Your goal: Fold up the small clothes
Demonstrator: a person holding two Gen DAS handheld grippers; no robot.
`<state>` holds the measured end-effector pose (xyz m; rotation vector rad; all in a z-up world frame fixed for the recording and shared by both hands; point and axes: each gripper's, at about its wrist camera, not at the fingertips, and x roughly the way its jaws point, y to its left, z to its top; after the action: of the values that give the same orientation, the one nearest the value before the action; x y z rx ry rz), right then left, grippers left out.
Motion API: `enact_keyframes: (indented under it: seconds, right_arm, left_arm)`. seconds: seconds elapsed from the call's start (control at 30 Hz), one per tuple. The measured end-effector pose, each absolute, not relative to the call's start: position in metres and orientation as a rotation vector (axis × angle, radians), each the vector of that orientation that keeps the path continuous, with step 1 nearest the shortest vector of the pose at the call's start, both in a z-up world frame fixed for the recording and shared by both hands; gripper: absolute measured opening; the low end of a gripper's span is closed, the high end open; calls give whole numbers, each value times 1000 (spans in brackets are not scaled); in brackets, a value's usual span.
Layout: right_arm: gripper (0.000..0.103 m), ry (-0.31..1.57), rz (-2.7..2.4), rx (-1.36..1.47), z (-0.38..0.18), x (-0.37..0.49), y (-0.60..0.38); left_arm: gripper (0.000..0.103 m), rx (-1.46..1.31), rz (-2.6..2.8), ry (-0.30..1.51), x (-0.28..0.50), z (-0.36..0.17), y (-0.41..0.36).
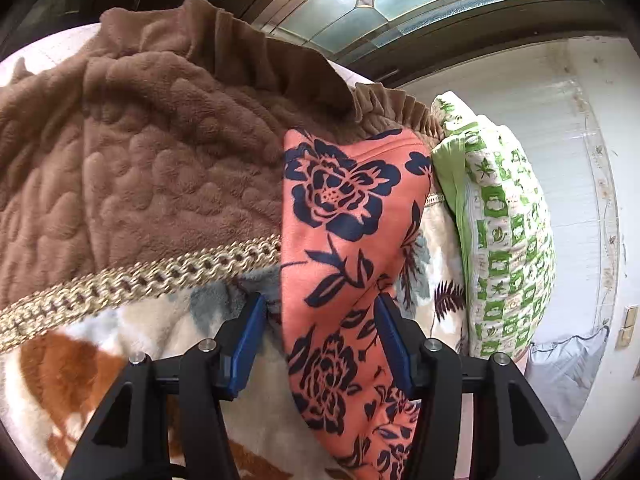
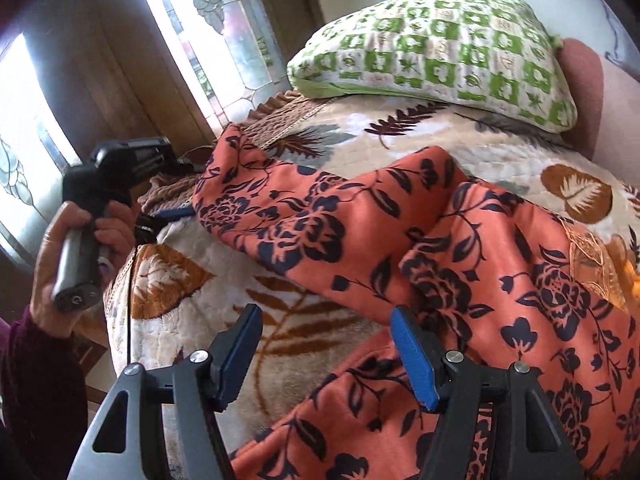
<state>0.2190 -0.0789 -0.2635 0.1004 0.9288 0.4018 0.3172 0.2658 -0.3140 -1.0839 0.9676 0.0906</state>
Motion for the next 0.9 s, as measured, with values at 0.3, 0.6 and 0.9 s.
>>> enact_keyframes:
  seconds: [0.3,0.6,0.9]
  right_arm:
    - [39,871,357,141,-250,204,-108]
    - [39,808,198,243,-229,157,-212]
    - [39,676,-51,410,-206,103,-363]
  left_arm:
    - [11,-1045,44,924,338,-320,252]
    - [6,-627,-226,695,320,-206,137]
    - [6,-233,-696,686,249,-164,-106]
